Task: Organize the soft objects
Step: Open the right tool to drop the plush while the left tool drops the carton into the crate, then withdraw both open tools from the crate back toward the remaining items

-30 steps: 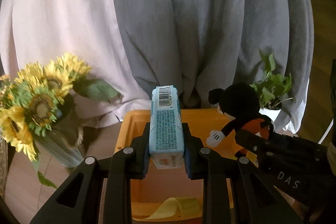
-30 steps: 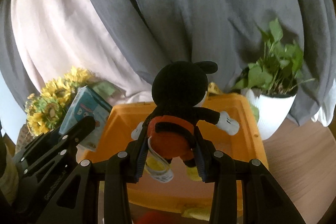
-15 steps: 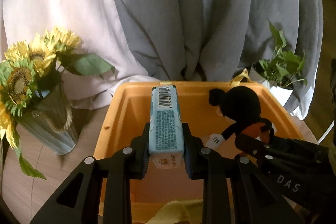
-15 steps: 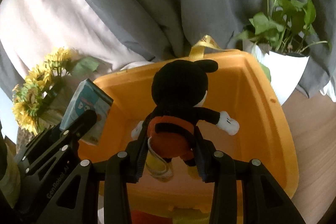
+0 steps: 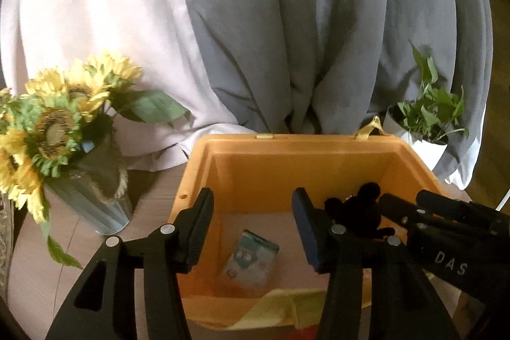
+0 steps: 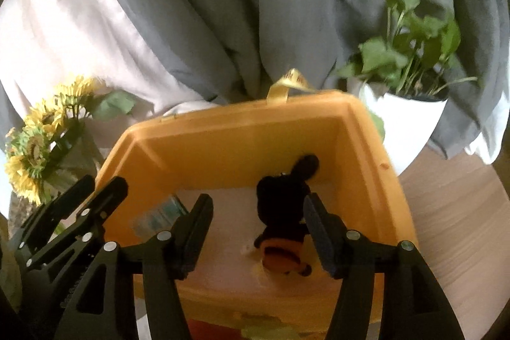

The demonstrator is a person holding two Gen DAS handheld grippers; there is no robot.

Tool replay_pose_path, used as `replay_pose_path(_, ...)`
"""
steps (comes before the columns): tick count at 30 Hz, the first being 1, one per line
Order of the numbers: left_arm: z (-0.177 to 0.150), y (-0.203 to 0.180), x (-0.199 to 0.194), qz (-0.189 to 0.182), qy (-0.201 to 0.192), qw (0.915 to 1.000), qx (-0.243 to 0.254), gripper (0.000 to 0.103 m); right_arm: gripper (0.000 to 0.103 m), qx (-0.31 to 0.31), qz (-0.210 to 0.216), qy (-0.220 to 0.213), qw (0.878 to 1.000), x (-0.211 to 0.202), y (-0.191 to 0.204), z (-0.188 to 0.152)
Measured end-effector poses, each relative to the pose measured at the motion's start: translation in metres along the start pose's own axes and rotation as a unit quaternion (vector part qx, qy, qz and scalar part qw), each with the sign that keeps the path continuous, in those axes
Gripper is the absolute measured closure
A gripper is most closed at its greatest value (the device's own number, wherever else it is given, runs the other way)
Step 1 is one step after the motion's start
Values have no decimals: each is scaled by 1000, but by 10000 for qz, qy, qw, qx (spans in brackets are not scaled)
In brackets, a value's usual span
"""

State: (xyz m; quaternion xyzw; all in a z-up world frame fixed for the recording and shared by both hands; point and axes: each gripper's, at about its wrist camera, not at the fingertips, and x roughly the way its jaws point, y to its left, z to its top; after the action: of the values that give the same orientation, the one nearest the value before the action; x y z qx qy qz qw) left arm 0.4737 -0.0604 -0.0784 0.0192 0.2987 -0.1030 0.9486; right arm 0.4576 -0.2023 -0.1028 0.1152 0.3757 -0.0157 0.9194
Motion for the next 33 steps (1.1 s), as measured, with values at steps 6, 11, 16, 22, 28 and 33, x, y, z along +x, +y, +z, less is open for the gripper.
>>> replay_pose_path(6, 2, 5, -31, 146, -267, 9995, -20, 46, 42, -107, -163, -320, 9993, -26, 5, 2)
replay_pose_path(11, 2, 7, -62, 226, -487, 9985, -53, 42, 42, -142, -167, -508, 9985, -51, 9, 0)
replay_pose_path(16, -2, 6, -89, 257, -608, 9978, -75, 41, 42, -212, -232, -710, 9970, -80, 14, -9)
replay_pose_path(22, -12, 4, -118, 194, -757, 9969, -14, 38, 42, -187, -262, -831, 9960, -108, 15, -22)
replay_pose_path(28, -23, 4, -146, 120, -896, 9959, 70, 36, 42, -87, -457, -1018, 9937, -137, 11, -39)
replay_pose_path(33, -31, 2, -167, 59, -1014, 9947, 148, 34, 42, -30, -548, -1199, 9913, -160, 13, -54)
